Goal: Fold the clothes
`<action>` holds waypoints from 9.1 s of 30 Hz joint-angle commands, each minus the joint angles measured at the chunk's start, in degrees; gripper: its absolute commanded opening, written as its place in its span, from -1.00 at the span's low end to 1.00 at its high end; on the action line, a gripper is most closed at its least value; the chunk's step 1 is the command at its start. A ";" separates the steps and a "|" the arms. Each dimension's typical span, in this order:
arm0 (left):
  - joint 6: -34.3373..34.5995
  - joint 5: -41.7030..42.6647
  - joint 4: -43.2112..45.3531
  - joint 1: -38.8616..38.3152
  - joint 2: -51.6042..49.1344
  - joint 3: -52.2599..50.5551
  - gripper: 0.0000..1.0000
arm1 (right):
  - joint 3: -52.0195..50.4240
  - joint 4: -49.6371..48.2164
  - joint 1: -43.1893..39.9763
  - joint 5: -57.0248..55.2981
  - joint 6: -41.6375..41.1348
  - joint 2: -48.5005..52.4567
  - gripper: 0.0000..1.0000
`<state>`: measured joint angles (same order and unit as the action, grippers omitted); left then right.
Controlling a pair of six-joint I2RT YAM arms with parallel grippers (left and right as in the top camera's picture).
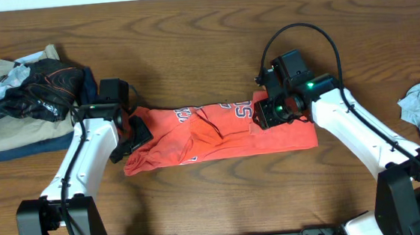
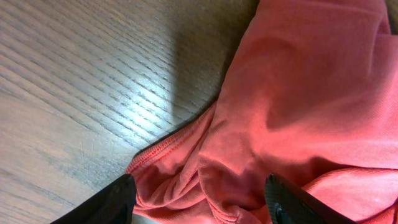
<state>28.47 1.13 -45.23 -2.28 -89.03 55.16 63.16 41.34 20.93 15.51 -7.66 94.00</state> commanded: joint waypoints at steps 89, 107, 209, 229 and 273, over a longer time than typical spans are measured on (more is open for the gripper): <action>-0.31 -0.24 -0.85 0.28 0.26 0.57 0.46 | 5.70 -4.17 6.45 -7.85 -8.98 4.52 0.08; -0.31 -0.24 -1.01 0.28 0.26 0.57 0.46 | 7.32 -10.25 6.47 -13.55 -11.04 14.78 0.32; -1.95 -0.26 -0.63 0.28 0.26 0.57 0.61 | 8.31 -7.06 12.20 -15.21 -12.00 9.99 0.29; -21.16 12.41 6.14 0.28 -13.27 0.57 0.81 | 8.31 14.16 0.66 -18.16 -11.96 0.31 0.72; 3.69 7.43 -13.29 -25.35 -8.81 25.00 -0.88 | 8.31 18.14 -15.67 -24.26 -8.31 0.31 0.77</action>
<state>26.06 7.53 -60.66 -22.09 -97.62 79.13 70.78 59.18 5.80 -8.01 -16.88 94.56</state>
